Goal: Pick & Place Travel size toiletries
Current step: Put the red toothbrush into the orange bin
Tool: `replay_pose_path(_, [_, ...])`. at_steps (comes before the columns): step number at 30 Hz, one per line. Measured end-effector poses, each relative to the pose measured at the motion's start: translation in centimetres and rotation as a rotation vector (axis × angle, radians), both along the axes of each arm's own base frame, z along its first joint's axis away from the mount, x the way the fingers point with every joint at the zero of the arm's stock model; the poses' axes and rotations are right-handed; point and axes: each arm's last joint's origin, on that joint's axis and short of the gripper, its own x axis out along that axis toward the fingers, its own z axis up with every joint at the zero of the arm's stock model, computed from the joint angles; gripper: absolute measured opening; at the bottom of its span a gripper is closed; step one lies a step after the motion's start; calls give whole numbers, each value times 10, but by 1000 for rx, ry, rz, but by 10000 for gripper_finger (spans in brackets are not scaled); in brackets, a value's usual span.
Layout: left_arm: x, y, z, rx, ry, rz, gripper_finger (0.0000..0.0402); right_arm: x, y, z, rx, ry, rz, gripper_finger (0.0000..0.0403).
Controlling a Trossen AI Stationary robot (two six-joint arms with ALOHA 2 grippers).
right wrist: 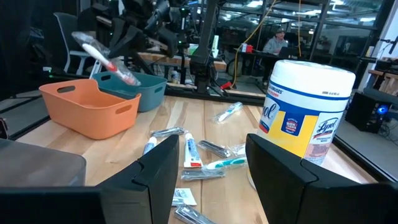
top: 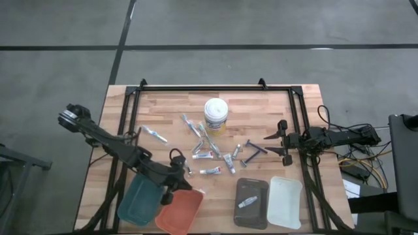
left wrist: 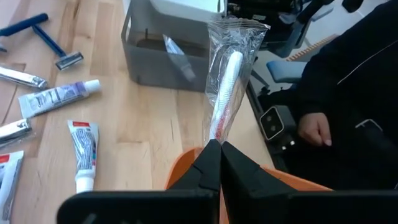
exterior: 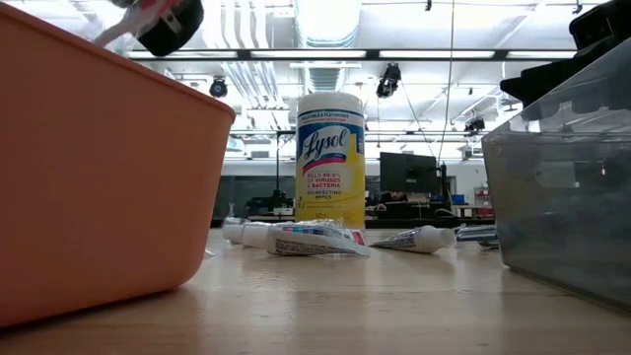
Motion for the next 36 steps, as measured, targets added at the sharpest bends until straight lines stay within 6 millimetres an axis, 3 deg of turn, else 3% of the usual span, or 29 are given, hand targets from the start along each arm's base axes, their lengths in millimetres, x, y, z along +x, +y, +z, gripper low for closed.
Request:
replay_pose_path(18, [13, -9, -32, 50, 103, -16, 5, 0, 0, 0, -1, 0, 0, 183])
replay_pose_path(36, [17, -17, -24, -24, 4, -54, 5, 0, 0, 0, 0, 0, 0, 183])
